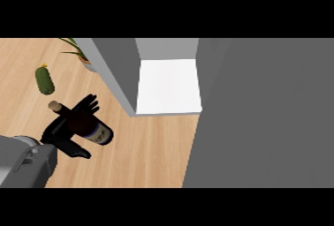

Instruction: Pick up the wine, place it into the cabinet and close the cabinet

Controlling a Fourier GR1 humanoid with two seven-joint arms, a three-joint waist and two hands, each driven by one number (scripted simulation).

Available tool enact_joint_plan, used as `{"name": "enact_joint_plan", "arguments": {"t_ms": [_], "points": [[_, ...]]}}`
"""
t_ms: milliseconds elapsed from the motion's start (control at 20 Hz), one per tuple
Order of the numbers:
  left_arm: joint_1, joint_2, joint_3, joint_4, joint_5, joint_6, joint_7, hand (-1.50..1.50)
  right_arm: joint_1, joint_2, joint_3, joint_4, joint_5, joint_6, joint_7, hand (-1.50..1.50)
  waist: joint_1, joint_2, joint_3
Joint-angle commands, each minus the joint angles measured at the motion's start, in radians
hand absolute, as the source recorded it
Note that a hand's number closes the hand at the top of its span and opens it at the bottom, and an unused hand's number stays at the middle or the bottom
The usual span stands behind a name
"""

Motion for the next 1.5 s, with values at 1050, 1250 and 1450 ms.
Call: {"name": "enact_joint_plan", "arguments": {"t_ms": [1050, 1250, 1450], "points": [[0.036, -0.083, -0.035, 0.055, -0.047, 0.101, -0.280, 1.50, 0.065, -0.080, -0.005, -0.144, 0.051, -0.041, -0.019, -1.50, 0.027, -0.005, 0.002], [0.127, -0.138, 0.038, -0.003, 0.015, 0.282, -0.318, 1.50, 0.120, -0.099, 0.046, -0.146, 0.061, -0.064, -0.052, -1.50, 0.033, -0.015, 0.004], [0.198, -0.187, 0.018, -0.078, 0.009, 0.332, -0.378, 1.50, 0.112, -0.113, -0.005, -0.151, 0.024, -0.053, -0.068, -1.50, 0.033, -0.005, 0.003]]}}
